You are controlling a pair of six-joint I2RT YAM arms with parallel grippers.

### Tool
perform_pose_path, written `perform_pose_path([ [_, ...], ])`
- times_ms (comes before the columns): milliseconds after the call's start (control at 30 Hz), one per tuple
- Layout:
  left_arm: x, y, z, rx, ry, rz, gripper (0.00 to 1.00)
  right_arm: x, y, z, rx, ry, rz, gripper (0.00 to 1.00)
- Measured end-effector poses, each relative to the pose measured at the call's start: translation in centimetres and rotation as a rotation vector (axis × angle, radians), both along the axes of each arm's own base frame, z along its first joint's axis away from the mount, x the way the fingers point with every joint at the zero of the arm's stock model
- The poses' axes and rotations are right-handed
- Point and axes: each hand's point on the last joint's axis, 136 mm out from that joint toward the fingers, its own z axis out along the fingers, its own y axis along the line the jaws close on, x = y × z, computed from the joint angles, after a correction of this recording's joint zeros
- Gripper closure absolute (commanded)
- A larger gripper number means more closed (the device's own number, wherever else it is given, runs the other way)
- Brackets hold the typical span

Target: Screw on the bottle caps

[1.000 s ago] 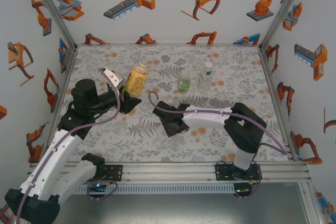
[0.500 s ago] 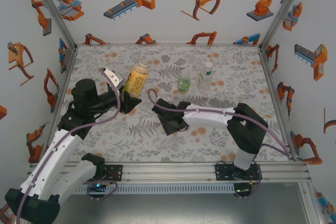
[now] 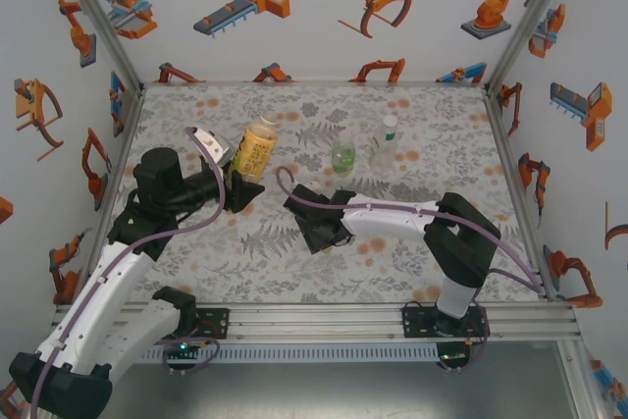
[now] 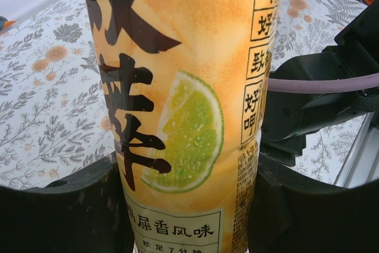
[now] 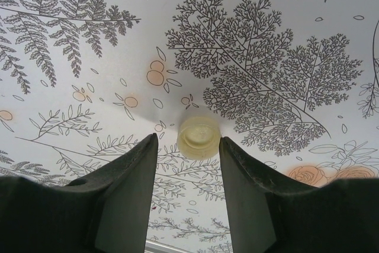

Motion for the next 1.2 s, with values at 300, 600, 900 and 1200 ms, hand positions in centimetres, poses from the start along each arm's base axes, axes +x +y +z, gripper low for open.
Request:
perform_pose_path([
  [300, 0.00, 0.00, 0.00, 0.000, 0.000, 0.000, 1.00, 0.03, 0.32, -0.12, 0.011, 0.002, 0.002, 0.54],
  [600, -0.01, 0.00, 0.01, 0.000, 0.000, 0.000, 1.00, 0.03, 0.26, -0.24, 0.007, 0.003, 0.002, 0.54],
  [900, -0.01, 0.00, 0.01, 0.000, 0.000, 0.000, 1.00, 0.13, 0.19, -0.22, 0.003, -0.003, 0.000, 0.55],
  [1200, -0.01, 0.00, 0.01, 0.000, 0.000, 0.000, 1.00, 0.14, 0.07, -0.71, -0.011, 0.001, -0.002, 0.55],
])
